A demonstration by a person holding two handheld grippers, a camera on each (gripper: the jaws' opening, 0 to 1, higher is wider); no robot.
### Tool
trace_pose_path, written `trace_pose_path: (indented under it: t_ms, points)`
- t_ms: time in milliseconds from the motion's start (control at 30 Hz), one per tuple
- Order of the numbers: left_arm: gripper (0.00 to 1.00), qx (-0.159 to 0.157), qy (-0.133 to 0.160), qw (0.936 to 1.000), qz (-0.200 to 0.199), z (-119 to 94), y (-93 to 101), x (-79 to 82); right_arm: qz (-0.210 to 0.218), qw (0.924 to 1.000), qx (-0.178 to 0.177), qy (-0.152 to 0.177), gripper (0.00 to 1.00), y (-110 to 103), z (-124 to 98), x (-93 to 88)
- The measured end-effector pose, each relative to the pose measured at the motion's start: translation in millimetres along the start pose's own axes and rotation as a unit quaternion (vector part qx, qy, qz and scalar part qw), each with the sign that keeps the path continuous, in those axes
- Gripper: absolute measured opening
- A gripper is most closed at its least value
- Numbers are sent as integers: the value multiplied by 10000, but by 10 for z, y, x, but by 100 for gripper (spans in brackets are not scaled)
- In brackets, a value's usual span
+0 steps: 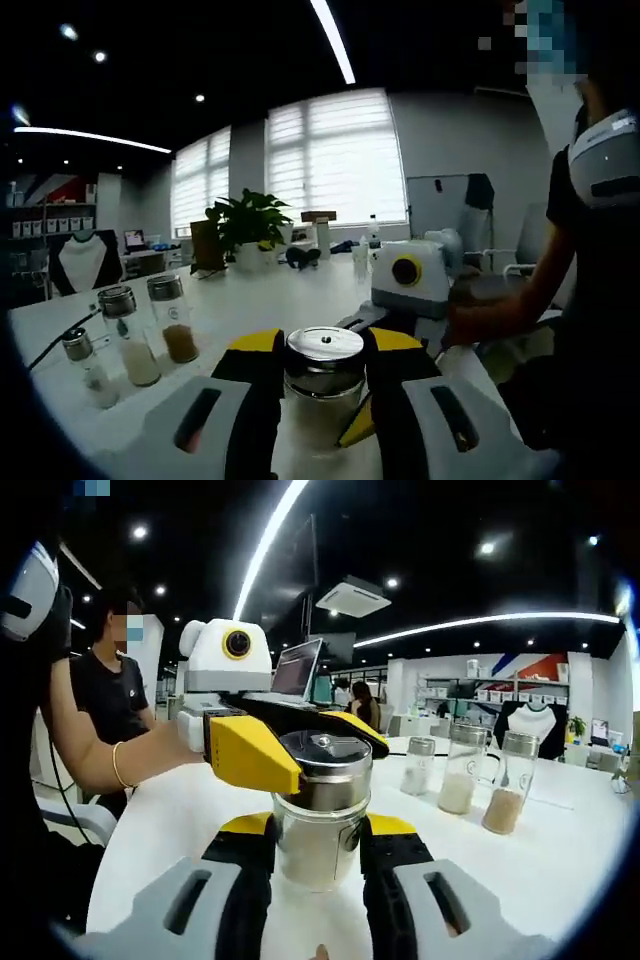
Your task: Rotate the seasoning bottle until the label or dispensing opening points toward the visible target arrow and the bottle remains upright within the marked orientation range
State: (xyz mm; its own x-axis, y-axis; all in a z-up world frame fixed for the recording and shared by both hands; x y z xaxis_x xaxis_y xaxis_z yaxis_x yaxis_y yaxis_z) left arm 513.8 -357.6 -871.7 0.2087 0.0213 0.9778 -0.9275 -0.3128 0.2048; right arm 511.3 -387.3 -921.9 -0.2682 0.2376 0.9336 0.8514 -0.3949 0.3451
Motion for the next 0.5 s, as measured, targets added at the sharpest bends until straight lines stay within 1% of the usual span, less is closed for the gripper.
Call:
trace_pose_path:
  t_ms: [33, 100, 133, 167, 200, 267, 367, 400, 433, 467, 500]
  points:
    - [33, 73, 5, 10000, -50, -5, -19, 4, -8, 9999, -156, -22, 31, 29, 3, -4]
    - [33, 272, 45, 9996, -84, -11, -55, 24, 35, 9994, -340, -44, 31, 63, 6, -3]
    - [33, 416, 42, 9991, -85, -6, -74, 32, 60, 9988, -478, -99, 31, 87, 5, -8]
    - [33, 483, 36, 9988, -58, -3, -81, 34, 12, 9975, -676, -214, 31, 122, 4, -18]
    - [33, 553, 37, 9985, -37, 0, -91, 36, 11, 9965, -789, -270, 31, 134, 9, -20]
    - [33, 706, 63, 9975, -71, 3, -120, 40, 140, 9948, -945, -355, 31, 155, 27, -23]
    - [33, 940, 178, 9953, -147, 4, -172, 53, 332, 9920, -1141, -430, 31, 193, 32, -25]
    - [33, 1037, 223, 9943, -140, 38, -135, 54, 395, 9901, -1254, -497, 31, 213, 32, -27]
    - [32, 1104, 266, 9935, -116, 39, -144, 57, 383, 9891, -1315, -536, 31, 224, 33, -26]
    - [32, 1160, 334, 9927, 19, 31, -165, 70, 483, 9852, -1527, -610, 31, 254, 20, -34]
    - [32, 1335, 500, 9893, 318, 16, -188, 114, 559, 9825, -1666, -624, 30, 266, 15, -30]
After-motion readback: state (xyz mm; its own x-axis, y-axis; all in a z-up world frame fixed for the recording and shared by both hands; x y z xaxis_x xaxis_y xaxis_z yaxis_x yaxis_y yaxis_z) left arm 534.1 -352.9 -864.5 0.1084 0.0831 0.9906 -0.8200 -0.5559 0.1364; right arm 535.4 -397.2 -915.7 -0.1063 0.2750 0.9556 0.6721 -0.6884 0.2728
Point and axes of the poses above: the point that each gripper's makers call its tool centre point, and the gripper's own axes: z roughly forward along the fingers, y roughly to its right, x roughly out of its top, the point moved 4 cm from there along -z, roughly backward along the fingers, and after that the axes turned 15 degrees about -z, right-handed, at the moved point
